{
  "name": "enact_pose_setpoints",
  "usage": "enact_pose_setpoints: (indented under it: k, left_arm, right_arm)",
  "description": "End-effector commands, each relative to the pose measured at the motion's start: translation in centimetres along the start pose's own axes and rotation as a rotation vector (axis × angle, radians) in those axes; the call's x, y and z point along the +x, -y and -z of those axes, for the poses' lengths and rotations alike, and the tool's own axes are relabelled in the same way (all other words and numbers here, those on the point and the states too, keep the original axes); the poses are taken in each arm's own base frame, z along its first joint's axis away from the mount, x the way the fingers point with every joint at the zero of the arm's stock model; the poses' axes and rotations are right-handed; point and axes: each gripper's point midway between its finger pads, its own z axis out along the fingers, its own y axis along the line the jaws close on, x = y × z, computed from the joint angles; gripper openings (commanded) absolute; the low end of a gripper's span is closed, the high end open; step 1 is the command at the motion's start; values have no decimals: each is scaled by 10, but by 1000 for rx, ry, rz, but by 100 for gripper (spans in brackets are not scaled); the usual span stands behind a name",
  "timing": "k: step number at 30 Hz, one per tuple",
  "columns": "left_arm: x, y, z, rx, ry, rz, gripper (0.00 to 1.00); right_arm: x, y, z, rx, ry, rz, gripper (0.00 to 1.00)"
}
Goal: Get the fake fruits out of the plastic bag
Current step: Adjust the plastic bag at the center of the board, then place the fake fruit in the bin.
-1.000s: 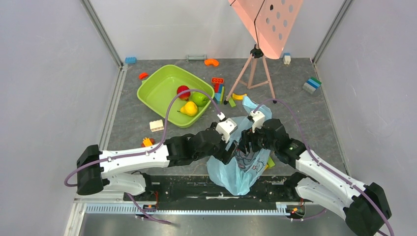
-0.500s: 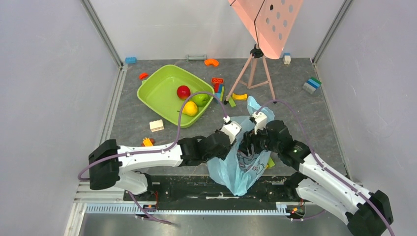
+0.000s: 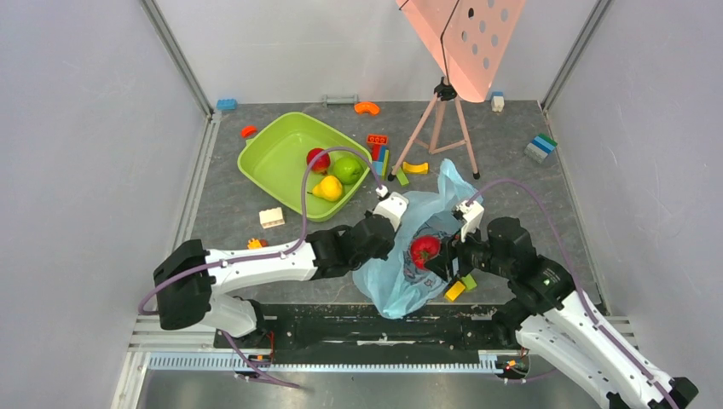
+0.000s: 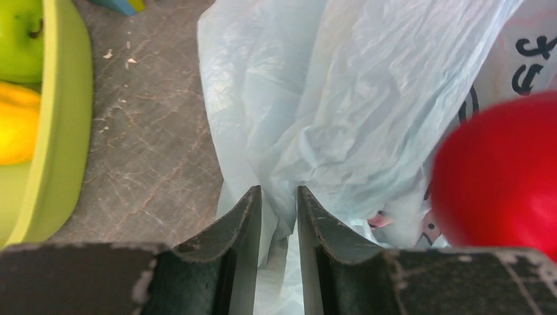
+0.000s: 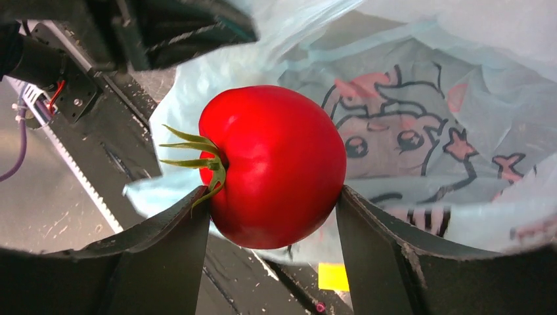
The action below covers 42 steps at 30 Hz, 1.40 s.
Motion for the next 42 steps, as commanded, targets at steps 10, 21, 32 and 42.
enact_pose_setpoints:
  k: [10,21,32,42]
  left_arm:
    - [-14,-27,-20,-29,31,74,31]
    - [35,-31,10,35,4,146,35]
    - [41,-47,65,83,78,285,80]
    - [40,-69,101,37,91,367,88]
  right_arm:
    - [-20,-30,43,-90,41,42,53]
    - [-100,-43,48,-91,168,92,51]
    - [-171,-64,-6,-236,251,127,49]
    - [-207,-68,-52,-293,260,133,50]
